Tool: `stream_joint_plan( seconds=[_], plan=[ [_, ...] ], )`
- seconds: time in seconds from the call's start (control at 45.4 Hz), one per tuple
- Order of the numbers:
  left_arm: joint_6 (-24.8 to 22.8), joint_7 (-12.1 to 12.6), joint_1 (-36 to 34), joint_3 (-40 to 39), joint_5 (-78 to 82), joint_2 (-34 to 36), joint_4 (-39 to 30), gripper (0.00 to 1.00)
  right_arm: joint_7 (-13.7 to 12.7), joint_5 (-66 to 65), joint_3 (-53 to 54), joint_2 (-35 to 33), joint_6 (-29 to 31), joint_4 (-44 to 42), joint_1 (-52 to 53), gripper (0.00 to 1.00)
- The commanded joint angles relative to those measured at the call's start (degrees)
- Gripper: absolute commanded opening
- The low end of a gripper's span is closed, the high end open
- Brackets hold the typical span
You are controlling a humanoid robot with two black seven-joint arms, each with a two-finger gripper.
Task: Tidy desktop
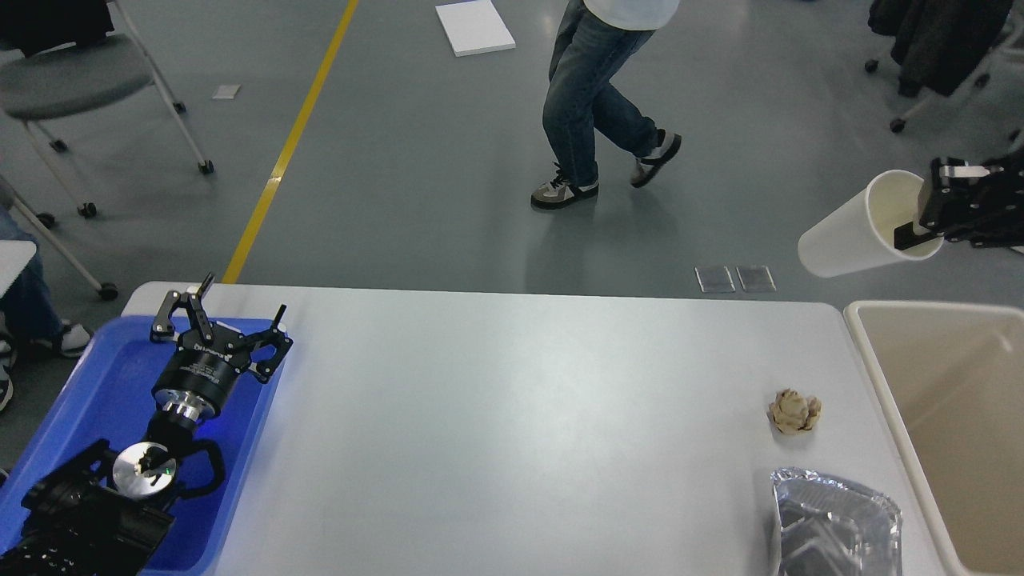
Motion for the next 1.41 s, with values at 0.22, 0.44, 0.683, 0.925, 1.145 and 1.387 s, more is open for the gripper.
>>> stream_joint_plan(
  seconds=[0.22, 0.44, 0.683, 0.925, 1.145, 1.387],
  plan=[
    [0.00, -0.02, 0.01, 0.00, 0.00, 0.00, 0.01, 1.00, -0.03, -0.18, 15.93, -22.55, 0.01, -14.85, -17.21, 0.00],
    [0.00, -0.02, 0.01, -0.09, 0.00, 0.00, 0.01, 1.00, 0.06, 4.38, 20.51, -24.58, -0.96, -18.71, -27.05, 0.00],
    [0.00, -0.02, 0.01, -0.09, 0.00, 0.00, 0.01, 1.00, 0.15, 20.64, 21.30, -23.18, -7.19, -22.32, -37.87, 0.00],
    [0.00, -0.11, 0.01, -0.09, 0.00, 0.00, 0.01, 1.00, 0.06, 29.79, 25.78, -20.89, -16.95, -22.76, -49.20, 0.00],
    [0.00, -0.11, 0.01, -0.09, -0.09, 0.00, 0.01, 1.00, 0.15, 34.36, 36.76, -18.44, -24.86, -23.81, -63.00, 0.00],
    [0.00, -0.11, 0.01, -0.09, 0.00, 0.00, 0.01, 1.00, 0.06, 44.29, 47.31, -10.88, -28.73, -33.03, -78.12, 0.00]
  ],
)
